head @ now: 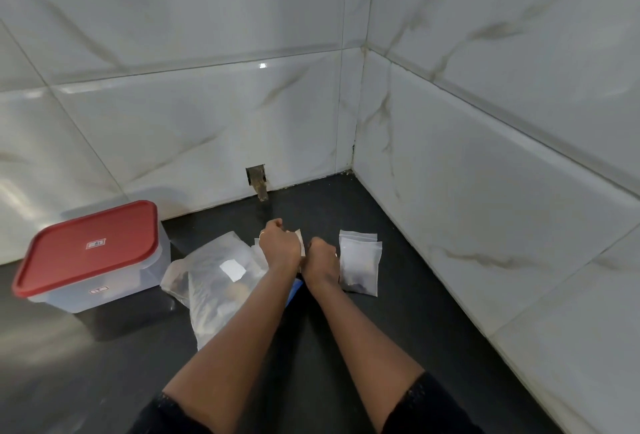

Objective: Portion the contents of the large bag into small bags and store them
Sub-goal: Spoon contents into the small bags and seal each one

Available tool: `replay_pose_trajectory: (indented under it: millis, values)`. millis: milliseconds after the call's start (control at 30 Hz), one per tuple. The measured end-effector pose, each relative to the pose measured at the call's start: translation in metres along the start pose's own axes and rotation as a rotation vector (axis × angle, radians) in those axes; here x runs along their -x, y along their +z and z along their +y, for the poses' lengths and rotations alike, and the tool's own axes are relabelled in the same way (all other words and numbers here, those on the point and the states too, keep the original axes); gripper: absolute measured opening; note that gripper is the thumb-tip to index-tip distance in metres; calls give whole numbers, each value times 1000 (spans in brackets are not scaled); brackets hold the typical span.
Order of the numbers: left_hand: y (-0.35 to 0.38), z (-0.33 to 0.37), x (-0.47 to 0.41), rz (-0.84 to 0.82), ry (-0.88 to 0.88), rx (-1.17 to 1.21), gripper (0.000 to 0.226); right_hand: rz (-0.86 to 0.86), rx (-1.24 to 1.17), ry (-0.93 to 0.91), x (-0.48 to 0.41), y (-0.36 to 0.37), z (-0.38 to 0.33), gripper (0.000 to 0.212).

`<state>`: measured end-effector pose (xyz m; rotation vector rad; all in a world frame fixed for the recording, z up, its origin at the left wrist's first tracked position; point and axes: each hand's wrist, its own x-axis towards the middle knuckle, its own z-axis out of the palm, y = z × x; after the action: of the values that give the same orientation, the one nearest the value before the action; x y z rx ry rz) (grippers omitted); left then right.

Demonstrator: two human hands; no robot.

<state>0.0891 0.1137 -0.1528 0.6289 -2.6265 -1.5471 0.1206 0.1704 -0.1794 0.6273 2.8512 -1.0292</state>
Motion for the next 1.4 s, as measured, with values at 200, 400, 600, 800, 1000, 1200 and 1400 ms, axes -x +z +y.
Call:
replay_pose_trajectory:
  millis: [200,400,600,800,1000,1200,1400]
  values:
    - [-13,-20,-7,10,-86,-63,43,37,-77,107,-6,-2,-2,16]
    - [-30,-33,5,24,-123,-41,40,47,-294,128,1,-12,-9,11]
    - [-37,-22,24,-65,96,151,19,-26,-561,-28,19,-24,-15,20]
    - [-55,-8,40,-113,190,220,19,-129,-848,-115,42,-49,-16,16]
    - [-69,0,57,-116,281,246,15,-186,-869,-232,61,-72,-18,20]
    - [-78,7,66,-161,238,272,12,-176,-892,-224,72,-83,-22,18]
    - [-88,6,75,-269,247,246,16,-42,-698,-176,79,-91,-25,17]
